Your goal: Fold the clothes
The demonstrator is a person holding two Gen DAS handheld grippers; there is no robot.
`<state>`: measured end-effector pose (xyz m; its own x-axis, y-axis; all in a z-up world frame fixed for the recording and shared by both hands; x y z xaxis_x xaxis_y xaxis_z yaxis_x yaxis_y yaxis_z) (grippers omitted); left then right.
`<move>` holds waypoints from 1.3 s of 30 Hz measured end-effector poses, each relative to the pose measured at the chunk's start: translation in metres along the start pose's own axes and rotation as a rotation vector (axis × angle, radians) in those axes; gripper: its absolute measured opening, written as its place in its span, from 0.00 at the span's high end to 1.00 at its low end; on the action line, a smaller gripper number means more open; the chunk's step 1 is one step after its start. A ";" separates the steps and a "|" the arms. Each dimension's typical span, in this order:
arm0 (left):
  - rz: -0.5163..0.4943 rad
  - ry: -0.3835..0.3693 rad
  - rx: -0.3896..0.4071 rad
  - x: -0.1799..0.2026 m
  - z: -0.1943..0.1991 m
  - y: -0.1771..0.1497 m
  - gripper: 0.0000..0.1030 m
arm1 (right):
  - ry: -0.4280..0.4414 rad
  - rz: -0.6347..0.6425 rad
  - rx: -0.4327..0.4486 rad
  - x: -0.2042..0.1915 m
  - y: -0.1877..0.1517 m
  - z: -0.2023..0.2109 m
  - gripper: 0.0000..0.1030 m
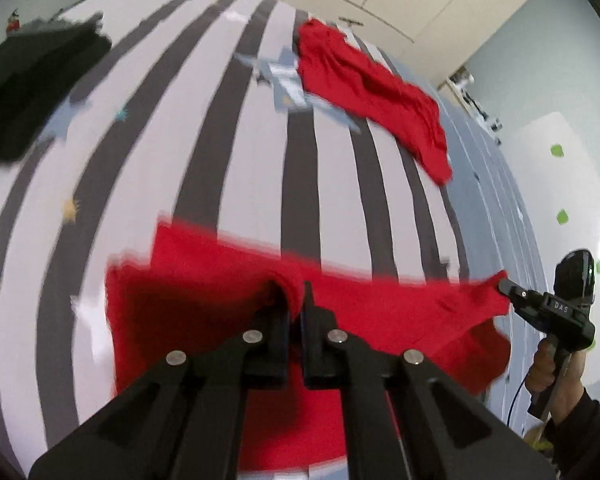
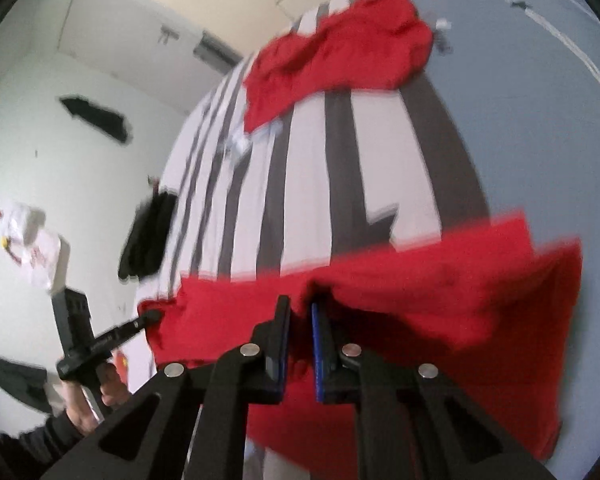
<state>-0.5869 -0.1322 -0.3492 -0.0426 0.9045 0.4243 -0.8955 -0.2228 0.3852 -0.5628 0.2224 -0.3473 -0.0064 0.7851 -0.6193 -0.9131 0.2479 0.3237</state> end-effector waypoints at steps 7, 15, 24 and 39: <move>0.080 -0.015 0.013 -0.008 -0.012 0.035 0.94 | -0.072 -0.075 0.140 0.020 0.060 0.007 0.71; 0.132 0.042 -0.027 -0.050 -0.005 0.000 0.33 | -0.256 0.113 0.048 0.044 -0.018 0.034 0.67; -0.149 0.287 0.102 -0.072 0.081 -0.051 0.39 | -0.435 0.208 0.040 0.078 -0.095 0.084 0.67; -0.186 0.274 -0.063 -0.077 0.037 -0.115 0.62 | -0.509 0.195 0.098 0.081 -0.104 0.111 0.64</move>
<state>-0.4643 -0.1895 -0.3955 0.0146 0.9936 0.1119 -0.9245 -0.0293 0.3801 -0.4230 0.3227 -0.3516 0.0483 0.9909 -0.1254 -0.8724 0.1029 0.4778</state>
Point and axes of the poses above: each gripper's, at about its wrist camera, not at the fingertips, and z roughly against the way its jaws point, x to its right, y to its top, the point moved 10 cm from there along -z, roughly the way its jaws point, and after that the axes turned 1 degree about z, right-handed, at the moved point
